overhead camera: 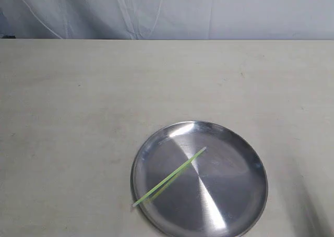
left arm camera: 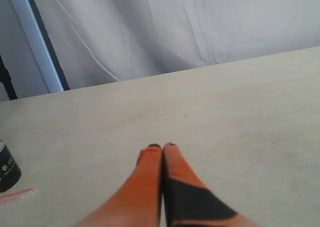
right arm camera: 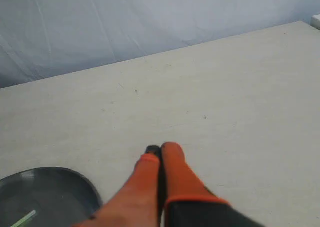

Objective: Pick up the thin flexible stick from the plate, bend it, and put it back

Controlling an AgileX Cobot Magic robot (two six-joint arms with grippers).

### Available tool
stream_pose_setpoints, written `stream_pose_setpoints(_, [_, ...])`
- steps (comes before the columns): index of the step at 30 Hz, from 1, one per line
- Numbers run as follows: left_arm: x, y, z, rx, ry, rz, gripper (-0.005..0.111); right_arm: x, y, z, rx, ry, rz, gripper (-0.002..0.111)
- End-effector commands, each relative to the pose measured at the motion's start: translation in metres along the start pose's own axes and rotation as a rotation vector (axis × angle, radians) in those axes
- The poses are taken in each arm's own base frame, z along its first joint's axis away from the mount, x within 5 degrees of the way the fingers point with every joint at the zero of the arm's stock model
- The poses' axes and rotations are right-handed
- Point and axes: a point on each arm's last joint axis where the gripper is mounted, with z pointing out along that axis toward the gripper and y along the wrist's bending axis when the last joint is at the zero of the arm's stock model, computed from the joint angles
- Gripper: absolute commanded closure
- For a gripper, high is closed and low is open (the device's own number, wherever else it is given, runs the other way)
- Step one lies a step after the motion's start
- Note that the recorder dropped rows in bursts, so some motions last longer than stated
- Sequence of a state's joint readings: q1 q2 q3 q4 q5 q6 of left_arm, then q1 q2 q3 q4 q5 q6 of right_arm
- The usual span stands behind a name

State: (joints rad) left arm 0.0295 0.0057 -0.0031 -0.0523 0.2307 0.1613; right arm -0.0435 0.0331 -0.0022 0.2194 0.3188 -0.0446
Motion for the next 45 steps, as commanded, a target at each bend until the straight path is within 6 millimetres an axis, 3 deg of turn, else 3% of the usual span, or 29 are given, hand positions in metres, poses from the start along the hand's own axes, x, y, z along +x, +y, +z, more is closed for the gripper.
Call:
stream_pose_setpoints(1, [-0.001,0.0,0.0,0.0,-0.017,-0.001,0.106,0.0,0.0,0.0,0.002,-0.013,-0.001,0.109])
stream_pose_setpoints(12, [-0.001,-0.001,0.0,0.015,-0.019,0.003,0.106,0.0,0.0,0.0,0.002,-0.013,-0.001,0.109])
stream_pose_setpoints(16, [-0.001,-0.003,0.0,0.047,-0.022,0.007,0.106,-0.012,-0.001,-0.001,0.008,-0.141,0.0,0.109])
stream_pose_setpoints(18, [-0.001,-0.003,0.0,0.055,-0.023,0.009,0.106,-0.023,-0.001,-0.003,-0.014,-0.265,0.152,0.109])
stream_pose_setpoints(22, [-0.001,-0.003,0.0,0.06,-0.024,0.009,0.106,-0.035,-0.007,-0.008,-0.072,-0.418,0.712,0.109])
stream_pose_setpoints(24, [-0.001,-0.003,0.0,0.06,-0.024,0.009,0.106,-0.033,-0.007,-0.007,-0.125,-0.388,1.04,0.109])
stream_pose_setpoints(26, [-0.001,-0.003,0.0,0.06,-0.024,0.009,0.106,-0.03,-0.005,-0.006,-0.151,-0.342,1.119,0.109])
stream_pose_setpoints(30, [-0.001,-0.003,0.0,0.06,-0.024,0.009,0.106,-0.054,0.002,-0.016,-0.159,-0.395,0.854,0.109])
stream_pose_setpoints(33, [-0.001,-0.003,0.0,0.06,-0.024,0.009,0.106,-0.094,0.013,-0.029,-0.163,-0.43,0.591,0.109])
stream_pose_setpoints(36, [-0.001,-0.003,0.0,0.06,-0.024,0.009,0.106,-0.135,0.028,-0.028,-0.13,-0.278,0.261,0.109])
stream_pose_setpoints(40, [-0.001,-0.003,0.0,0.06,-0.024,0.009,0.106,-0.183,0.046,0.002,-0.172,-0.021,-0.143,0.109])
stream_pose_setpoints(41, [-0.001,-0.003,0.0,0.06,-0.024,0.009,0.106,-0.197,0.057,0.026,-0.288,0.099,-0.279,0.109])
stream_pose_setpoints(45, [-0.001,-0.003,0.0,0.06,-0.024,0.009,0.106,-0.213,0.087,0.078,-0.569,0.181,-0.528,0.109])
